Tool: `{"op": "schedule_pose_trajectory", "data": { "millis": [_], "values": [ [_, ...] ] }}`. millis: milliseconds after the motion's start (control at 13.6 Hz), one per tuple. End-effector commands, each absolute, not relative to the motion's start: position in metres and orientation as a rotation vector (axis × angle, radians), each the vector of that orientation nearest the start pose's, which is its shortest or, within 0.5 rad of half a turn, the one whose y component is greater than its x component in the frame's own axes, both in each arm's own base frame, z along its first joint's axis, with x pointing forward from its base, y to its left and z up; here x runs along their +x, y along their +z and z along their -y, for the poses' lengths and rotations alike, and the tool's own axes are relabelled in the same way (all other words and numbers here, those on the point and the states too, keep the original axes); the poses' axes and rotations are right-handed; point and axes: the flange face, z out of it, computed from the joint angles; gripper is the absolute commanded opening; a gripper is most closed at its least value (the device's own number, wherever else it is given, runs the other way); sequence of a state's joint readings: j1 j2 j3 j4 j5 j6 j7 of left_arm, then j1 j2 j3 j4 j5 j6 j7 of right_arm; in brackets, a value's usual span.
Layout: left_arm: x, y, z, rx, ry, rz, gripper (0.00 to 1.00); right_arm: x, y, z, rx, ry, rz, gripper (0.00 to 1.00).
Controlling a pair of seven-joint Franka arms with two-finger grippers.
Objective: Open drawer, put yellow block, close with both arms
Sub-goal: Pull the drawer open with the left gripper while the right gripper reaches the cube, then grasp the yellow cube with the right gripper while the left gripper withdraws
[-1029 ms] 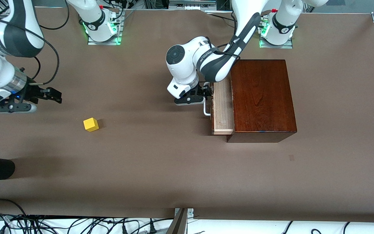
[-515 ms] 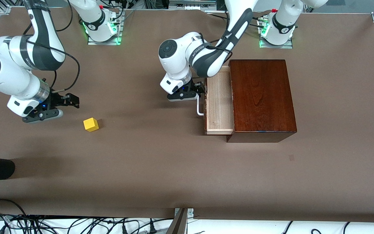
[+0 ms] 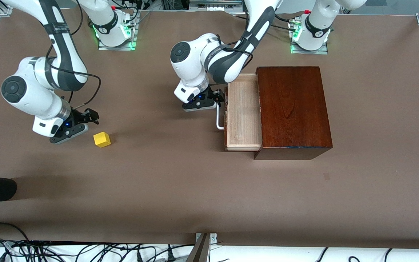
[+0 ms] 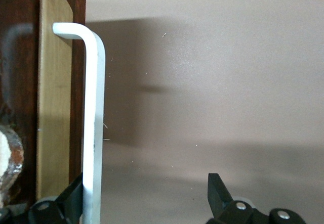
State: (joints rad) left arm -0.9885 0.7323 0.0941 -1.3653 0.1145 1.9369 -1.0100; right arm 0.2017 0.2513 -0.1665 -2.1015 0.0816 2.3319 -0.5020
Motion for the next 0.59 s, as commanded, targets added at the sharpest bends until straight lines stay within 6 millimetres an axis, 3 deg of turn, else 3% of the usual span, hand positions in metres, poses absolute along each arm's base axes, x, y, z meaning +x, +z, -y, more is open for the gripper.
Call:
{"op": "schedule_pose_trajectory", "data": {
  "millis": [0, 294, 515],
  "values": [
    [0.417, 0.278, 0.612, -3.02, -0.046, 0.08, 1.0, 0.573, 0.272, -0.022, -3.02, -0.022, 0.81, 1.0],
    [0.412, 0.285, 0.619, -3.044, -0.032, 0.163, 1.0, 0.577, 0.241, -0.03, -3.019, -0.078, 0.782, 1.0],
    [0.413, 0.29, 0.619, -3.049, -0.021, 0.185, 1.0, 0.58, 0.23, -0.033, -3.014, -0.107, 0.803, 1.0]
  ]
}}
